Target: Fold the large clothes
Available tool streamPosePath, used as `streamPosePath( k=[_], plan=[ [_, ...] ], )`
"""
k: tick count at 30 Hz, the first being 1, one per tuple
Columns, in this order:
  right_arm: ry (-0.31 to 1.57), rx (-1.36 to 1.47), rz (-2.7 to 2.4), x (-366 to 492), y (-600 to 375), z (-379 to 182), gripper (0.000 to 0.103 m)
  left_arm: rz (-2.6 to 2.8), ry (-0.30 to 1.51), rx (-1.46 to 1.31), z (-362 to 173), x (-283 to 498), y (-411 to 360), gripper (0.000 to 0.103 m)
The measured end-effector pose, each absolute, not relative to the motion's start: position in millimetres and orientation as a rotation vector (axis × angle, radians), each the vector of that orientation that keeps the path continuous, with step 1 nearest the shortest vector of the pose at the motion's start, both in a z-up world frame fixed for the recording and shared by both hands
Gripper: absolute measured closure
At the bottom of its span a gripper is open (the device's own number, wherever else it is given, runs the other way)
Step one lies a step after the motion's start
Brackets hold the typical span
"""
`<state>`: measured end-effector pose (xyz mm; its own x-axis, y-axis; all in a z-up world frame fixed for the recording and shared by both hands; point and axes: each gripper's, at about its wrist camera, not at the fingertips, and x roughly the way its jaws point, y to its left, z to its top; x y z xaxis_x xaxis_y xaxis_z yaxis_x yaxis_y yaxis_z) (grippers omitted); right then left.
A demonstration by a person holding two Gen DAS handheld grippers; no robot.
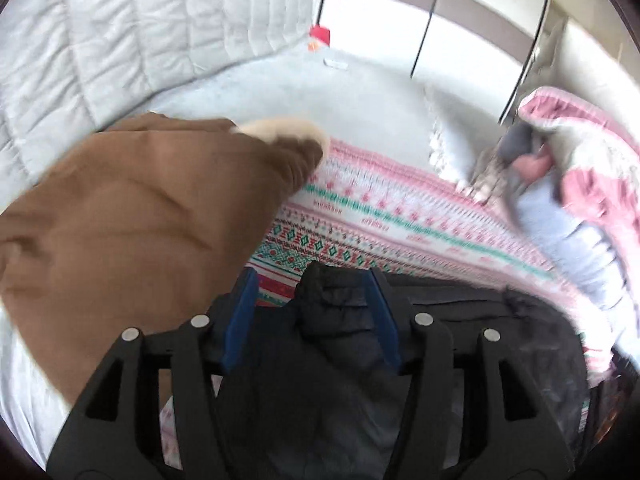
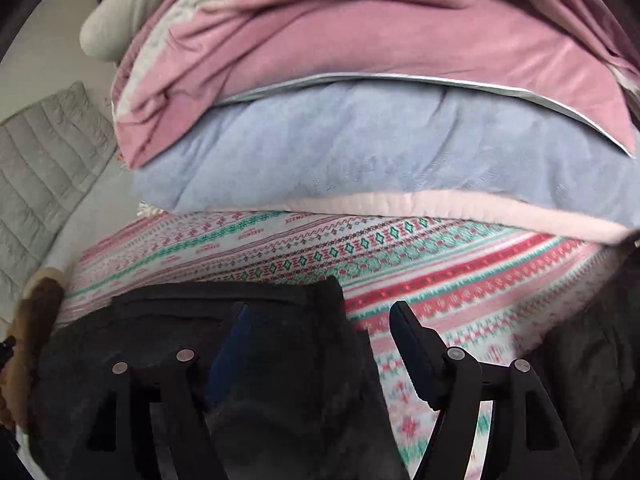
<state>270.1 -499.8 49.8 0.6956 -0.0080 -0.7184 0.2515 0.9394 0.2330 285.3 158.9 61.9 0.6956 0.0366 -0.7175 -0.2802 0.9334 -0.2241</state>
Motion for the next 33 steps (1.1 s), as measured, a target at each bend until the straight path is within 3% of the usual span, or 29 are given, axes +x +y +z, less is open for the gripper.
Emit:
streamPosePath(
  k=[4,15,27,33],
  plan=[
    [0.855,0.41,-0.083,221,-493,57,0.03,0.104,0.816,-0.379,65,253,135,0.046],
    [0.932,0.476,-0.032,150,-469,25,0.03,-0.164,0.891,-0.156,8,205,-14,0.047],
    [1.031,0.282,-0.016,180,-415,-3,0.029,-0.097,0.989,-0.086,-27,216,-34,0.046],
    [1.067,0.28,-0.02,193,-417,-18,0.022,-0.099,0.995,-0.086,-28,216,-34,0.046]
  ],
)
